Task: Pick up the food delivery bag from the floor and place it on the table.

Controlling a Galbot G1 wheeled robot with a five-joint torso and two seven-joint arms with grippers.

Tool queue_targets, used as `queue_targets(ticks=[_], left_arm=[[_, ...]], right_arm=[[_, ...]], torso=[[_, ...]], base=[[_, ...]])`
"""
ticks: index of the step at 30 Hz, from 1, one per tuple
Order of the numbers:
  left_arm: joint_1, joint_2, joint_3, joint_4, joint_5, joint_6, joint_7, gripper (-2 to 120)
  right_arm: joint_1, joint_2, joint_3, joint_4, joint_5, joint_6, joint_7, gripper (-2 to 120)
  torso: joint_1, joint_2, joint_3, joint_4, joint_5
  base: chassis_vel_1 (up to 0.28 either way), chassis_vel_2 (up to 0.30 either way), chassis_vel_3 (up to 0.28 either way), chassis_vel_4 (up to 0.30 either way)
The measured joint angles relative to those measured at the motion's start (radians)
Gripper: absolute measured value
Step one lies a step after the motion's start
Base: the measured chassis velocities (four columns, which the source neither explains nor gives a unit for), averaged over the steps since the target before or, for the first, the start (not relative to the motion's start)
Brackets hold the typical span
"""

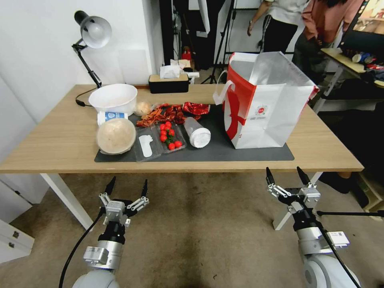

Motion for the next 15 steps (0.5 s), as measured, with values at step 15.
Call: queue_targets(ticks=[15], left_arm=[[0.000,0.000,0.000,0.000,0.000,0.001,0.000,100]], right_arm=[[0.000,0.000,0.000,0.001,0.000,-0.001,0.000,100]], torso=[[0.000,0.000,0.000,0.0000,0.0000]], base=[[0.000,0.000,0.000,0.000]])
